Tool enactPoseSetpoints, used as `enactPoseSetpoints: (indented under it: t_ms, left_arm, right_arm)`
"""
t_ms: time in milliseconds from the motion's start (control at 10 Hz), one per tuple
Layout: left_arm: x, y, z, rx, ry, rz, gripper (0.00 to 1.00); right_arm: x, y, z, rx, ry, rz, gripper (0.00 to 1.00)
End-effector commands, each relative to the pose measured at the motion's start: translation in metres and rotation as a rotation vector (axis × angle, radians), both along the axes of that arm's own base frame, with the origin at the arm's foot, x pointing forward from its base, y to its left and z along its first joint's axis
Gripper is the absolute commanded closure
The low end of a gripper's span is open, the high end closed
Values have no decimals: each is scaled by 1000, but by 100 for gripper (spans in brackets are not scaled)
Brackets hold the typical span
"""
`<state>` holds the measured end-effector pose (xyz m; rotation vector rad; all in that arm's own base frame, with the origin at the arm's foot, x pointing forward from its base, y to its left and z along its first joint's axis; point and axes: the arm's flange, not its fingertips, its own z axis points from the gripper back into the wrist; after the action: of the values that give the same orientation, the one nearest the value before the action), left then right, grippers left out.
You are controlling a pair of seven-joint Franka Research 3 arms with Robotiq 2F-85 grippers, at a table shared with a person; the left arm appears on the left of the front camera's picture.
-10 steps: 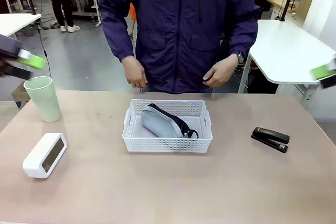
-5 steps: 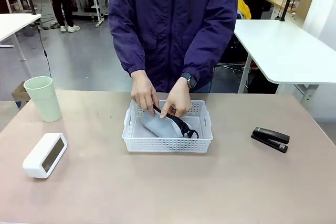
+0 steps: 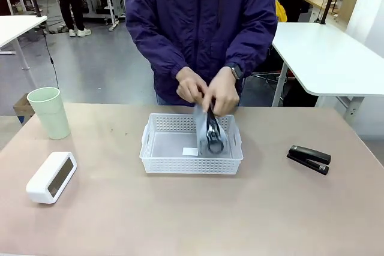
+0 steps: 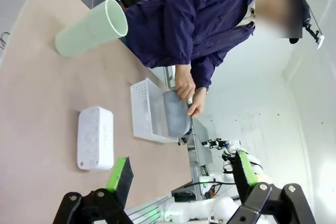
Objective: Efficiently arrange items inside the basket to fit them all.
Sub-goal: Pick up the Digital clock and place it inside the Organizing basket.
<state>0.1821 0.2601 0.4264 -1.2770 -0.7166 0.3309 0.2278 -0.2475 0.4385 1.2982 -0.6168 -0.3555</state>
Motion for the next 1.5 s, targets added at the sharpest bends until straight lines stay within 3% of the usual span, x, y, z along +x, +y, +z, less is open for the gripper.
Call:
enactPoseSetpoints:
  t_ms: [0,100,200,600,700,800,900,1000,1200,1400]
  left_arm:
    - [0,-70,-5,12,-21,7,0]
    - [3,-75,-2,70,21,65,0]
    - [12,-6,3,-6,0,-6,0]
    - [12,-6,3,-6,0,-6,0]
    - [11,-8,0,-8,30,-4,0]
    - [8,-10,7,154,68,29,0]
    - [4,-24,26,273,102,-69,0]
    - [10,-40,46,372,185,-152,0]
    - [39,-88,80,641,359,-342,0]
    - [72,-138,95,871,480,-481,0]
  right_arm:
    - [5,-13,-1,5,5,-27,0]
    - [5,-11,-2,-22,17,-47,0]
    - [5,-6,-7,16,21,-10,0]
    - [5,-6,-7,16,21,-10,0]
    - [5,-6,-7,16,21,-10,0]
    - [5,-6,-7,16,21,-10,0]
    - [5,-6,-7,16,21,-10,0]
    - [5,-6,-7,16,21,-10,0]
    - [5,-6,-7,16,21,-10,0]
    - [5,-6,-7,16,21,-10,0]
